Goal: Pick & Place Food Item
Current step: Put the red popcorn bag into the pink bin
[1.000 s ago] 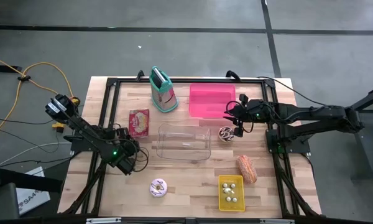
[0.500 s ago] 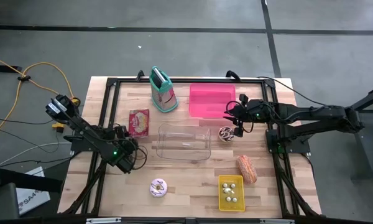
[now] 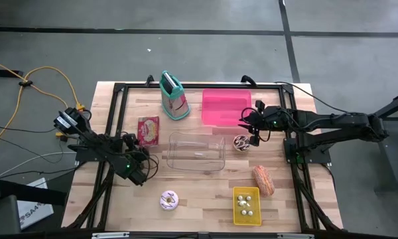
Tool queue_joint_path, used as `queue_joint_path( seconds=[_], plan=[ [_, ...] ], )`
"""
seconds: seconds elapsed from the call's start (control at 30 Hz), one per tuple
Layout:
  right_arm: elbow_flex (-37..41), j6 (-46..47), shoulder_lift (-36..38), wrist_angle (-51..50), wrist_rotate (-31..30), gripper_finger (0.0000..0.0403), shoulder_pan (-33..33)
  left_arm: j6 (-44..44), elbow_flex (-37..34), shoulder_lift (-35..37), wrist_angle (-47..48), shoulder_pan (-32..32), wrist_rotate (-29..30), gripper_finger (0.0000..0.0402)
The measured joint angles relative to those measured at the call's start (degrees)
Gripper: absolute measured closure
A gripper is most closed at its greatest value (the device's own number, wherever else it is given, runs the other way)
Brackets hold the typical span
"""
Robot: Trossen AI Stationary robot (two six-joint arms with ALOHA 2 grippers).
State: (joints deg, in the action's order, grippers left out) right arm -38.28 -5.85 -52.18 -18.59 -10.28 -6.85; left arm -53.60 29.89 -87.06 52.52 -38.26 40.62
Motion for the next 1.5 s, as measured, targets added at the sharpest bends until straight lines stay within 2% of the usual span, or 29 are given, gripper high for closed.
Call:
queue_joint_path(
  seconds=[0.33, 0.73, 1.5],
  plan=[
    [0.0, 0.0, 0.0, 0.0, 0.0, 0.0321, 0.0, 1.3, -0.1, -0.1, -0.5, 0.1, 0.3, 0.0194],
    [0.0, 0.0, 0.0, 0.0, 0.0, 0.0321, 0.0, 3.2, -0.1, -0.1, -0.7, 4.0, 0.6, 0.0195],
    [0.0, 0.0, 0.0, 0.0, 0.0, 0.0321, 0.0, 2.8, -0.2, -0.2, 0.2, 5.0, 2.2, 0.0195]
  ],
)
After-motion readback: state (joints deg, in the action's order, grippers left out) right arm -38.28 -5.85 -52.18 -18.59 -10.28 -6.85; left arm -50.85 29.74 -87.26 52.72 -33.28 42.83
